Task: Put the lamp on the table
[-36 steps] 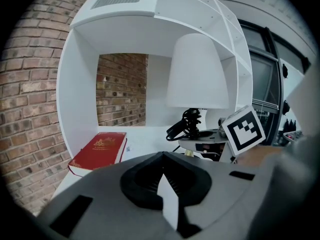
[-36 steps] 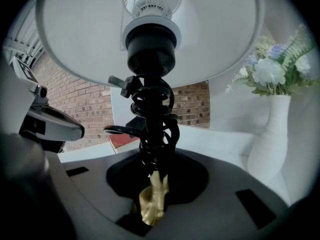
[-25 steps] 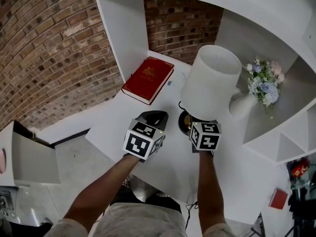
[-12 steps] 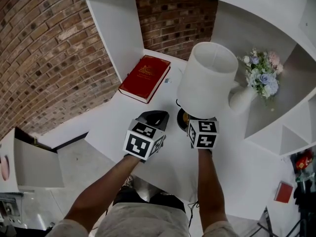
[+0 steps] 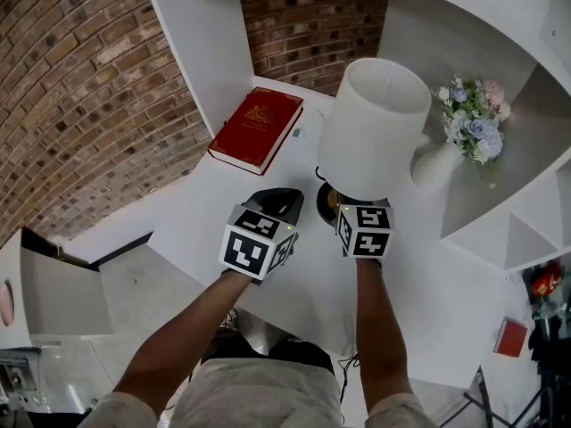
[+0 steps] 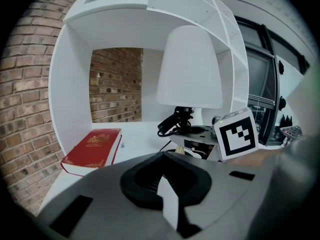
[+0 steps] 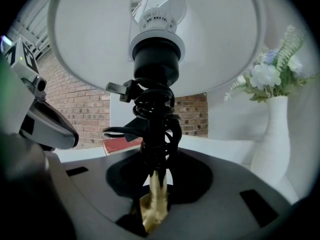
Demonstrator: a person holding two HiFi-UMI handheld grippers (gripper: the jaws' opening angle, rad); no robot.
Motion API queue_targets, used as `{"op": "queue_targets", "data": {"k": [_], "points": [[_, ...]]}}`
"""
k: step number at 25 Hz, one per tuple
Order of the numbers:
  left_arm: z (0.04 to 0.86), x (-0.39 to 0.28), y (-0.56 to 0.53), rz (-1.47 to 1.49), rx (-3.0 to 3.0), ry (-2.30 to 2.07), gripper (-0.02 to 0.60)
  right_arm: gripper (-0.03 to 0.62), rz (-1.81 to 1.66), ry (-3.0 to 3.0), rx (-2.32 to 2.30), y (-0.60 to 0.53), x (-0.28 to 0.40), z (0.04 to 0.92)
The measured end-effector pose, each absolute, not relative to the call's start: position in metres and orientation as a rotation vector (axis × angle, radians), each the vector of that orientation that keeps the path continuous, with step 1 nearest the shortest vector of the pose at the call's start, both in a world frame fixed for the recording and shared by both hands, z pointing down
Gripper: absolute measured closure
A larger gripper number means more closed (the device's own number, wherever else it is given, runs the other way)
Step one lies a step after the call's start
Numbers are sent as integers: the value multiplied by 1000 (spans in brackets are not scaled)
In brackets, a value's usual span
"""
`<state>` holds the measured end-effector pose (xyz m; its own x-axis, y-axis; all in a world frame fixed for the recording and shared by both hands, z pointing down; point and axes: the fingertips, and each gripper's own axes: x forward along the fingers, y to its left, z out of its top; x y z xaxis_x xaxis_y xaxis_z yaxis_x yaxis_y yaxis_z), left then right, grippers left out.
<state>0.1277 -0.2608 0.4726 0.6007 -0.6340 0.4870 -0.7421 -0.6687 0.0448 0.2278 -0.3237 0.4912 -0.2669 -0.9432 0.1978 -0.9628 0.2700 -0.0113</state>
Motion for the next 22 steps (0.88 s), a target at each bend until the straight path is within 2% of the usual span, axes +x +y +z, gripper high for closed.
{"op": "queue_targets", "data": {"k": [22], "points": [[474,117,-249,648,2583,-1142,588,490,286,-2348,1812,-316,226,499]]}}
